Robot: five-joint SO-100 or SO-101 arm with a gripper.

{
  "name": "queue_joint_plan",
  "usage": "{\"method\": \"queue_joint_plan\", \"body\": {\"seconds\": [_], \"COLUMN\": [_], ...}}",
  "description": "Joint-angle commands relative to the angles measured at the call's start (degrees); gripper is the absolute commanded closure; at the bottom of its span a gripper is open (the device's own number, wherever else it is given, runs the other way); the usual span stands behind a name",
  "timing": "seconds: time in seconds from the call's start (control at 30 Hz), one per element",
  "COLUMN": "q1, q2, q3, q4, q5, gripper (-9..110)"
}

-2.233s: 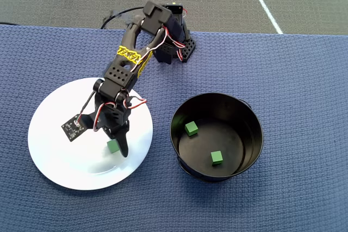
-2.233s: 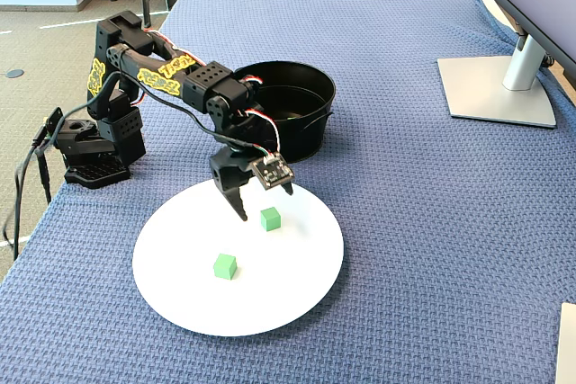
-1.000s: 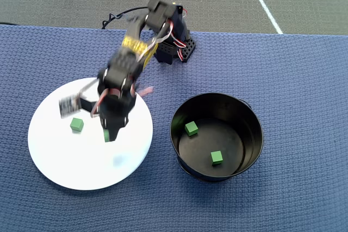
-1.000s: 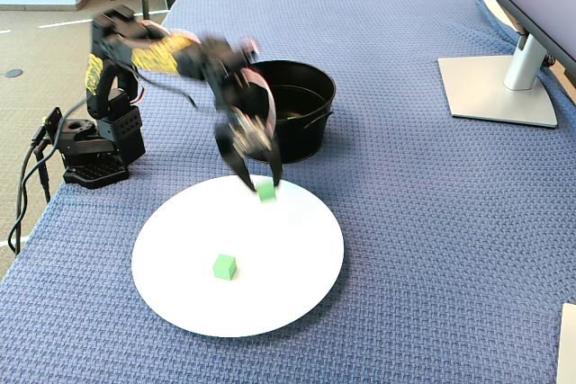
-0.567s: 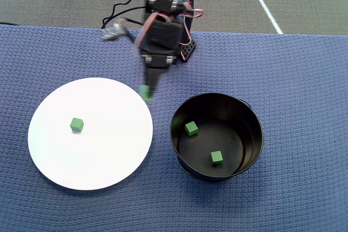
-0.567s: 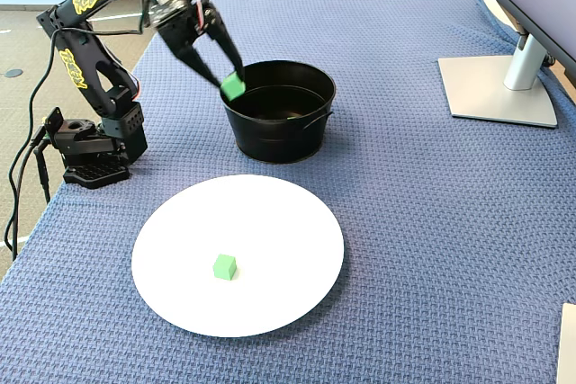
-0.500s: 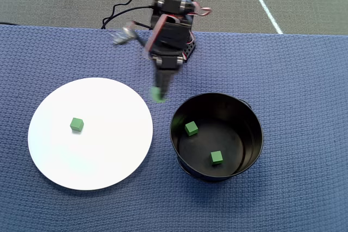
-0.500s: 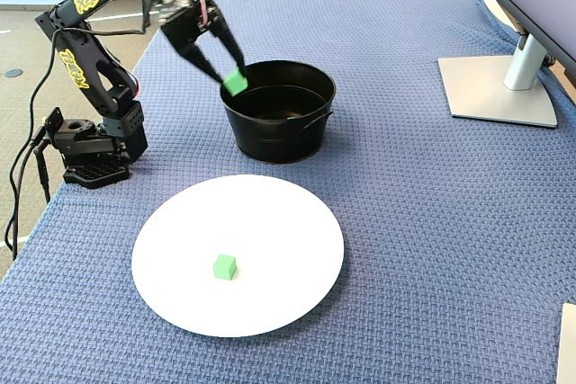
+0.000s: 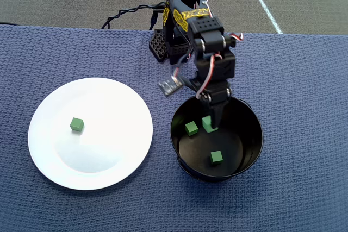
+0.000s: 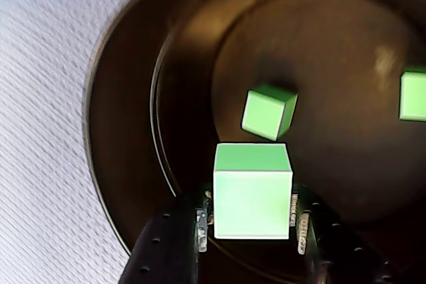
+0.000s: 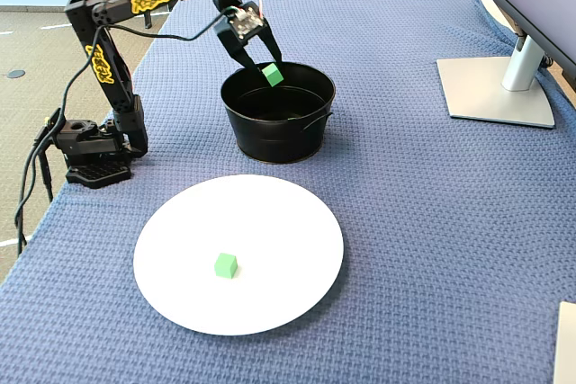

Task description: Pick up the green cubes from the white plate and place them in the black recipient

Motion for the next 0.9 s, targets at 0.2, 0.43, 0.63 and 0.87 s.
{"method": "queue_joint_plan", "body": {"seconds": [0.2,0.43,0.63,0.87], "q1": [-0.53,9.58,28.83,47.2], "q2": [4.48,11.95,12.04,2.64], "q3": [-1.93,-3.08,0.44,3.69], "q4": [0.18,5.01,3.34,-3.87], "q5": [-0.79,-1.93,-6.59,-10.55], "gripper": [58,58,57,57]}}
